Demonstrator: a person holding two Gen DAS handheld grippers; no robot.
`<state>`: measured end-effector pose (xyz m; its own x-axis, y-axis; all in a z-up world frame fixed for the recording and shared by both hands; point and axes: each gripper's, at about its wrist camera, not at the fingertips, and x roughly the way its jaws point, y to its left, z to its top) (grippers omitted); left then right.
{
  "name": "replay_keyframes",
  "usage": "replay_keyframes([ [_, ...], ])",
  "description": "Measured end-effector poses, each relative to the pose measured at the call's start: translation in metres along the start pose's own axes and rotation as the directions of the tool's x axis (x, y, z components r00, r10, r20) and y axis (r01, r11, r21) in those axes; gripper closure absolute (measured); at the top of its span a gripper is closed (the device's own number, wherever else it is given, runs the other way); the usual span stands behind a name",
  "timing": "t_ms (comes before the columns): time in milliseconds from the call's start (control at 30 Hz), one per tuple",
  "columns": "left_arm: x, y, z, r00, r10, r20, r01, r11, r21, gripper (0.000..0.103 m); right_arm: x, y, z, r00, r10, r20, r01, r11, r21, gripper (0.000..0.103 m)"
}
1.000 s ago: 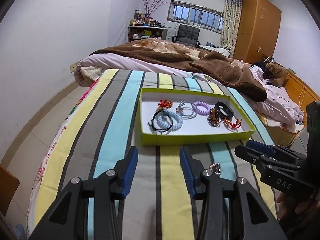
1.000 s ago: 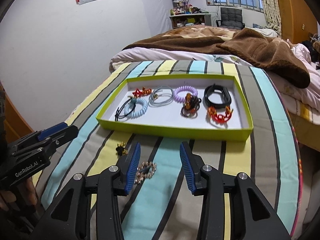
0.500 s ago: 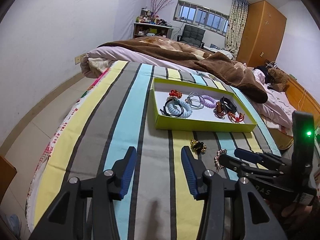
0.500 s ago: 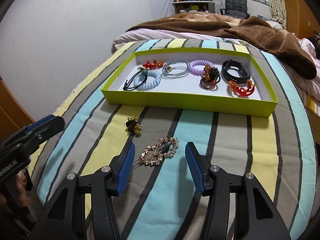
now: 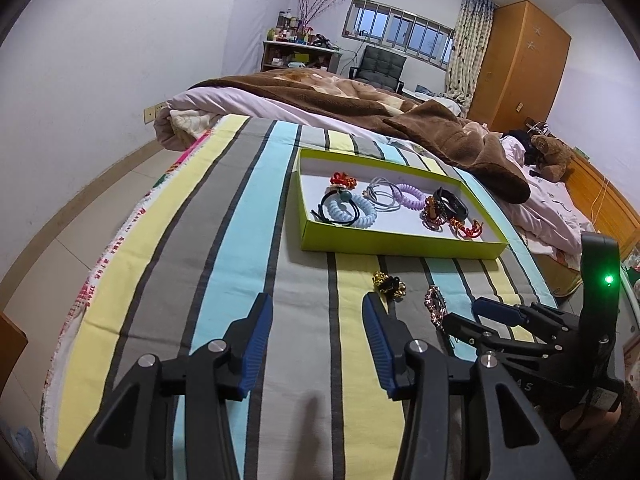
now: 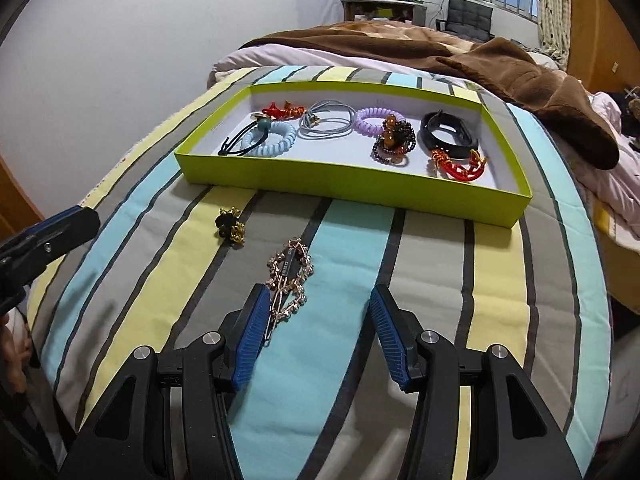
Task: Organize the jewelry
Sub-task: 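Grasp the rhinestone hair clip with the right tool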
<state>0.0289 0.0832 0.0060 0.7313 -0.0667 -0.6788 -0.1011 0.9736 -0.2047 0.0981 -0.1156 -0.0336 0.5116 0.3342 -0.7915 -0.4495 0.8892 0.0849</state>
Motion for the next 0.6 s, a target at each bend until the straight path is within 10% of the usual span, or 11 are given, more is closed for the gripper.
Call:
replay_keyframes([
  [500,0.005,-0.003,-0.002,1.0,-0.016,-0.014,0.016,1.0,-0.013,0.055,0.013,0.012,0.009,0.999,0.045,0.015,-0.045,0.999,-0.011,0.051],
  [600,0.006,-0.003,-0.001,1.0,-0.022,-0.014,0.021,1.0,-0.014,0.055,0.012,0.012,0.008,1.0,0.004,0.021,-0.004,1.0,-0.021,0.072],
])
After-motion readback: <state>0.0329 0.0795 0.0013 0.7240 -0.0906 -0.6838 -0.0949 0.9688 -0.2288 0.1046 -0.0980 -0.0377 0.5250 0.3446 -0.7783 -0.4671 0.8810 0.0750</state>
